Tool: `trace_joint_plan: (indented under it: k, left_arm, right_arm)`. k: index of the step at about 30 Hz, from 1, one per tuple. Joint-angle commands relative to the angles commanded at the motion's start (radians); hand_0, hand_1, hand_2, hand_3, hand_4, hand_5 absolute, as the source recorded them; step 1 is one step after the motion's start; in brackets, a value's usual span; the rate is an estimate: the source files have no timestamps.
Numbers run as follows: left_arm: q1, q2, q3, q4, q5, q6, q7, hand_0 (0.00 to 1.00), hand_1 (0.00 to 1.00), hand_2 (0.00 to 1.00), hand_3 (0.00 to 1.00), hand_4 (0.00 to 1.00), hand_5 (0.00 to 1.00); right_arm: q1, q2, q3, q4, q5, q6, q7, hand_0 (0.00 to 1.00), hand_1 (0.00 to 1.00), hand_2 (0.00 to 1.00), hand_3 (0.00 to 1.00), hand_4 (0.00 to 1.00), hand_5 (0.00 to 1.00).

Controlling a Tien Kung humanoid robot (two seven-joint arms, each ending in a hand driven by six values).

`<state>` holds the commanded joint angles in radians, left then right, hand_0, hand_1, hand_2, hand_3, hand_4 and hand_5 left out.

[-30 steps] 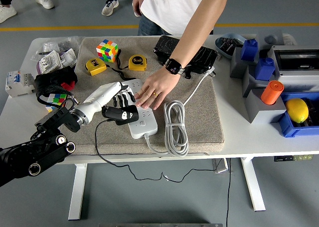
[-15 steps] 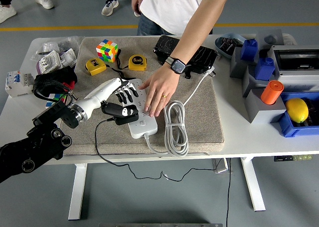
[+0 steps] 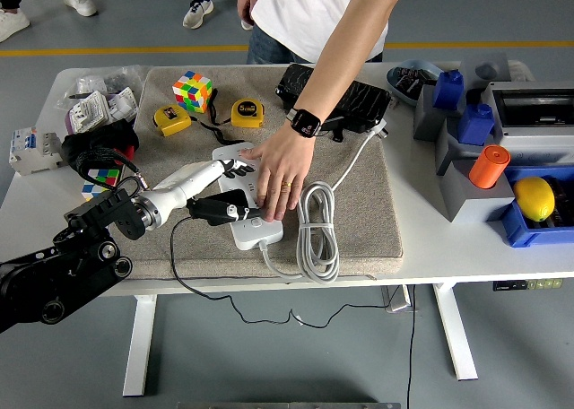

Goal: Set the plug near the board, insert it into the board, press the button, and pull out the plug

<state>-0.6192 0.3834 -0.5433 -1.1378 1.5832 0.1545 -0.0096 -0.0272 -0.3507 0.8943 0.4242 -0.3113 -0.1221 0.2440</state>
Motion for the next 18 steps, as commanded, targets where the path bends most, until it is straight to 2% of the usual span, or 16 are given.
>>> trace_joint_plan:
  k: [3, 4, 9, 10, 18]
  left_arm:
    - [-0.001, 0.0, 0.006, -0.004, 0.05, 0.007, 0.012, 0.719, 0.678, 0.672, 0.726, 0.998, 0.333]
    - [0.0, 0.0, 0.008, -0.006, 0.063, 0.008, 0.015, 0.501, 0.53, 0.545, 0.589, 0.998, 0.159]
    - [-0.003, 0.0, 0.018, -0.007, 0.122, 0.026, 0.026, 0.501, 0.53, 0.545, 0.589, 0.998, 0.159]
    - [-0.003, 0.0, 0.019, -0.006, 0.126, 0.029, 0.026, 0.442, 0.501, 0.525, 0.56, 0.998, 0.108]
    - [-0.01, -0.007, 0.037, 0.011, 0.135, 0.061, 0.029, 0.455, 0.497, 0.527, 0.557, 0.998, 0.088]
  right_arm:
    - [-0.001, 0.0, 0.0, -0.001, 0.001, -0.001, 0.001, 0.707, 0.707, 0.705, 0.595, 0.998, 0.562]
    - [-0.001, 0.0, 0.0, -0.001, 0.001, -0.001, 0.001, 0.708, 0.708, 0.705, 0.595, 0.998, 0.562]
    - [-0.002, 0.0, 0.002, 0.0, 0.0, -0.001, 0.001, 0.708, 0.708, 0.705, 0.595, 0.998, 0.562]
    - [-0.002, 0.0, 0.002, 0.0, 0.0, -0.001, 0.001, 0.707, 0.708, 0.705, 0.595, 0.998, 0.562]
    - [-0.001, -0.001, 0.0, 0.0, 0.001, -0.001, 0.002, 0.707, 0.707, 0.705, 0.595, 0.998, 0.563]
